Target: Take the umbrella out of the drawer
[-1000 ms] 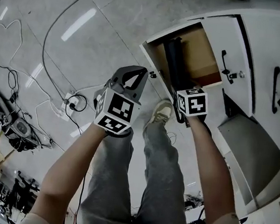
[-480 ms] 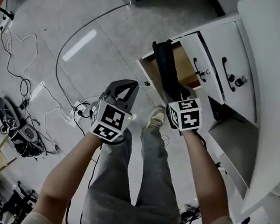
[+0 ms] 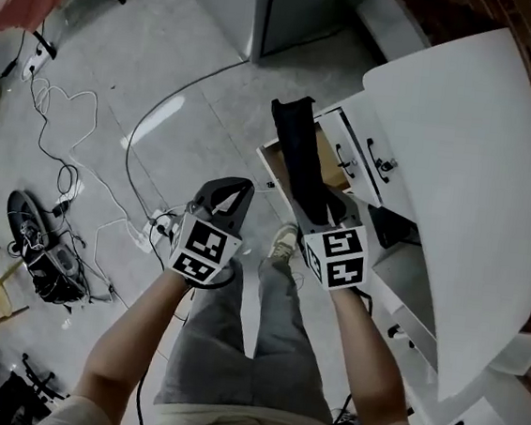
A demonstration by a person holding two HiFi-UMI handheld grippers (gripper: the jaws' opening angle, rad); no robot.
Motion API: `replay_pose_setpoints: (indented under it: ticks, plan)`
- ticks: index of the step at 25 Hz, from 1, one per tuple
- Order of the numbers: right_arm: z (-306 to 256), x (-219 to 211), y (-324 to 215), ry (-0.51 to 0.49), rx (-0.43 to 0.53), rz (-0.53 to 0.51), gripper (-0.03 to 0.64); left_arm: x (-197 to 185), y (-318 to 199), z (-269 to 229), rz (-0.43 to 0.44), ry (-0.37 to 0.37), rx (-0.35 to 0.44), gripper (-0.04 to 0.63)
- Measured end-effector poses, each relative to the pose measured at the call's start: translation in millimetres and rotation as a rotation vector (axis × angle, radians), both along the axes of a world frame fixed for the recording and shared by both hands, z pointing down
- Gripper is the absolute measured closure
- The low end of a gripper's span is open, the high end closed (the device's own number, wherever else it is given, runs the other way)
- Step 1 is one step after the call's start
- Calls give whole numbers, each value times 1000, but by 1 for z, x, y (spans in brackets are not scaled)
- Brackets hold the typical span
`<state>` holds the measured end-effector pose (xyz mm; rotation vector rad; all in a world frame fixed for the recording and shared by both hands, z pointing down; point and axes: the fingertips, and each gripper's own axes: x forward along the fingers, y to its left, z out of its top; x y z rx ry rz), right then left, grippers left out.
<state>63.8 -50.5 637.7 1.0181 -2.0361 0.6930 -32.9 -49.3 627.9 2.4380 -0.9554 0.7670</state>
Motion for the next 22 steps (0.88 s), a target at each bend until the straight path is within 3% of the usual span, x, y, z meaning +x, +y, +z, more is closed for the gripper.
replay_pose_setpoints:
  ticks: [8, 12, 16, 22]
  plan:
    - [-149, -11, -32, -63, 156, 32, 390, -12, -35, -137, -23, 3, 132, 587]
    - [-221, -6, -52, -92, 235, 39, 390, -14, -51, -220, -79, 109, 214, 588]
    - [-293, 4, -69, -93, 324, 55, 389, -11, -64, -297, -85, 137, 304, 588]
    - [-391, 15, -70, -140, 452, 106, 390, -5, -59, -375, -51, 167, 373, 587]
